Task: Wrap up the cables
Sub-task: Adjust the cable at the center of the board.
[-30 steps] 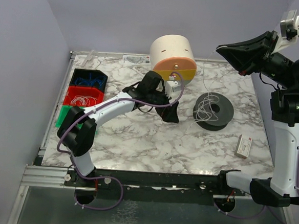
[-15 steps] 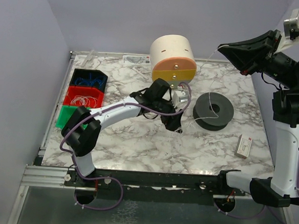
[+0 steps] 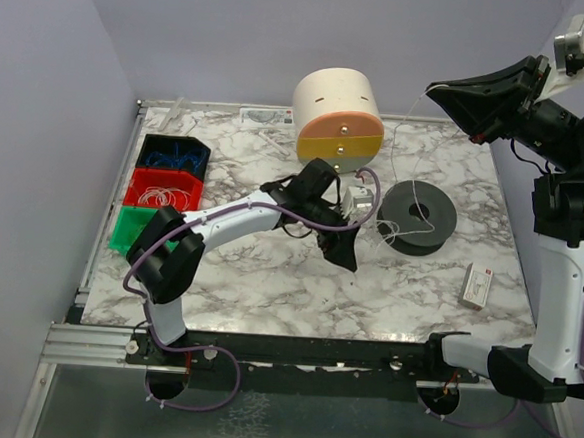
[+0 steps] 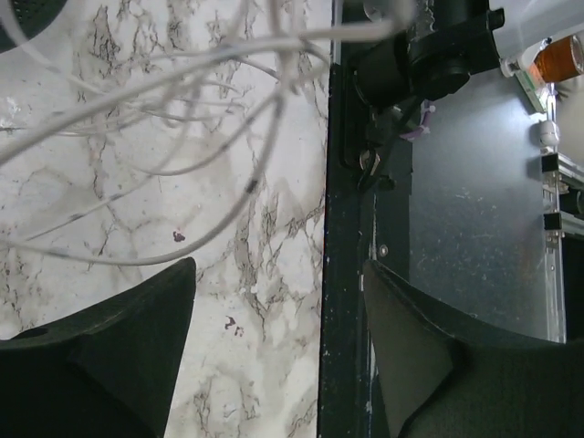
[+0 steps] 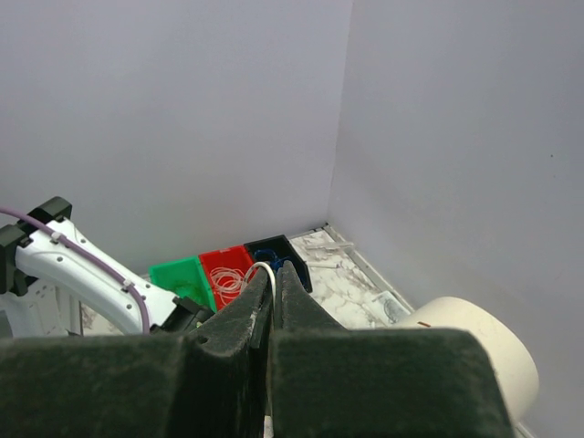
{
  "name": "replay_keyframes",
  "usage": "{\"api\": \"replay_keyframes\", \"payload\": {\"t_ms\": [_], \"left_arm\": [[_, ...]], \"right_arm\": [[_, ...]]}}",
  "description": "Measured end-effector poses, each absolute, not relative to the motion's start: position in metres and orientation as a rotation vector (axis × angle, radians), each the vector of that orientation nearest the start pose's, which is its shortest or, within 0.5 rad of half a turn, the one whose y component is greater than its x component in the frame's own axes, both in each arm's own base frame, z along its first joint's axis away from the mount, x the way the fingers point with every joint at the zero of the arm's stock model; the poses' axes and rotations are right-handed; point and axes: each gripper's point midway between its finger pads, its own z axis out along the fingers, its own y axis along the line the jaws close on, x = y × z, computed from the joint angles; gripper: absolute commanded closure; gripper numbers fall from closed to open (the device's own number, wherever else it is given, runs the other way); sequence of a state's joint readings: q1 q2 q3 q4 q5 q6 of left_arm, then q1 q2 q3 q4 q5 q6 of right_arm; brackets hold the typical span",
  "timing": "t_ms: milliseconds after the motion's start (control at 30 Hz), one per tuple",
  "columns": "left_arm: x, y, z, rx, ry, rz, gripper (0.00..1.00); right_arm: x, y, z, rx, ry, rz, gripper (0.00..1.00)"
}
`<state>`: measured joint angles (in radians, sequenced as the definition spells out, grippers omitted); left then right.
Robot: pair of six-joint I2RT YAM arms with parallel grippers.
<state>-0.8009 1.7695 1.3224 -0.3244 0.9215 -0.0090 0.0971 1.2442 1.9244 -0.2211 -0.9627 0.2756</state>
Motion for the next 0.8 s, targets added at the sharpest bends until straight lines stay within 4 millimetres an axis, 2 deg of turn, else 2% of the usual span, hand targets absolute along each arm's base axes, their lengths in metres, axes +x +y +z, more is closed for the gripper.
{"api": "replay_keyframes", "payload": {"t_ms": [133, 300, 467, 567, 800], "left_arm": [[0.198, -0.402, 0.162, 1.347, 2.006, -1.442, 0.25], [0.23, -0.404, 0.164, 1.261, 2.027, -1.283, 0.25], [0.263, -0.392, 0.16, 1.174, 2.055, -1.155, 0.21], [0.275, -0.384, 0.16, 1.147, 2.055, -1.101, 0.17], [0.272, -0.381, 0.176, 1.152, 1.999, -1.093, 0.15]], "right_arm": [[0.238, 0.174, 0.601, -0.783, 1.119, 0.843, 0.99], [0.238, 0.174, 0.601, -0.785, 1.119, 0.84, 0.99], [0.238, 0.174, 0.6, -0.786, 1.118, 0.838, 0.99], [0.238, 0.174, 0.6, -0.786, 1.118, 0.838, 0.99], [0.239, 0.174, 0.6, -0.785, 1.119, 0.839, 0.99]]}}
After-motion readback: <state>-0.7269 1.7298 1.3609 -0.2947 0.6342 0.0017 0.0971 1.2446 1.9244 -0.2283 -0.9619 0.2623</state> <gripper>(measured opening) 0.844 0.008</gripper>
